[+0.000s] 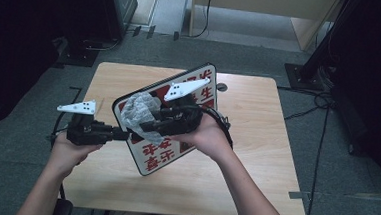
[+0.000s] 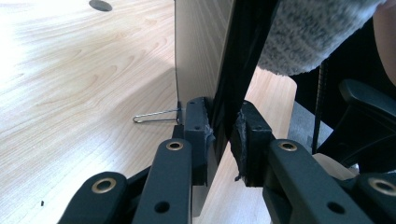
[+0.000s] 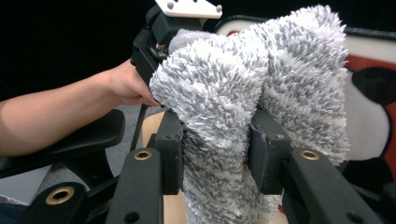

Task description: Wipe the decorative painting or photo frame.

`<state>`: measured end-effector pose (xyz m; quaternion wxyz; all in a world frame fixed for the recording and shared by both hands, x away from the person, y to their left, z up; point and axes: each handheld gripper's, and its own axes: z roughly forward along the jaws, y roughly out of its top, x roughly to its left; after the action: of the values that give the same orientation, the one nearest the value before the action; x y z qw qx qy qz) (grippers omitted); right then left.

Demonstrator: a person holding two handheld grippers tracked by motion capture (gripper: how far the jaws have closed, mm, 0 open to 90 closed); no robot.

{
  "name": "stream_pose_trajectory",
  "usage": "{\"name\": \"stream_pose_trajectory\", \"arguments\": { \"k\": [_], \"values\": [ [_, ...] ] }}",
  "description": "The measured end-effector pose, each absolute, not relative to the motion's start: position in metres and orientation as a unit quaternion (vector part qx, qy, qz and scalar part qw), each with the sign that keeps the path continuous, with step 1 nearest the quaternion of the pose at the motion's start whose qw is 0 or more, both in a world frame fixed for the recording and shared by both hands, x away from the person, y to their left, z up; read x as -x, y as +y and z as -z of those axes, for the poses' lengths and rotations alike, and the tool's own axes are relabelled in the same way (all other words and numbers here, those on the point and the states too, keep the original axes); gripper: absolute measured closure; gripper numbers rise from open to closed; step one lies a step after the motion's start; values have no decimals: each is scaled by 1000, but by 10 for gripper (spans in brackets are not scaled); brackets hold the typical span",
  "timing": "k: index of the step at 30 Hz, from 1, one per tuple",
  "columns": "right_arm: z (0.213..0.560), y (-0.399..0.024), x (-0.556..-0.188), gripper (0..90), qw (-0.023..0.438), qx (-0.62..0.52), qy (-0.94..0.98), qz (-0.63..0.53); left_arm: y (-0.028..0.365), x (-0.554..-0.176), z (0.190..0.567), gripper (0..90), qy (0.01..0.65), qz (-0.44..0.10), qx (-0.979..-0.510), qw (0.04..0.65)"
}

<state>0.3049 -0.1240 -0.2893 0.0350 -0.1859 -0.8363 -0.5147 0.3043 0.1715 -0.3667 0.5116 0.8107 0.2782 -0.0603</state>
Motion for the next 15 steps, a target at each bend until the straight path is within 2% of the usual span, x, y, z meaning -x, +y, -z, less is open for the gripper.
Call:
{"name": "stream_pose_trajectory", "arguments": {
  "k": [15],
  "values": [
    [314,-128,-301,619,47,190,-838,509,172,-304,367,771,277,60,-811,512]
  ]
}}
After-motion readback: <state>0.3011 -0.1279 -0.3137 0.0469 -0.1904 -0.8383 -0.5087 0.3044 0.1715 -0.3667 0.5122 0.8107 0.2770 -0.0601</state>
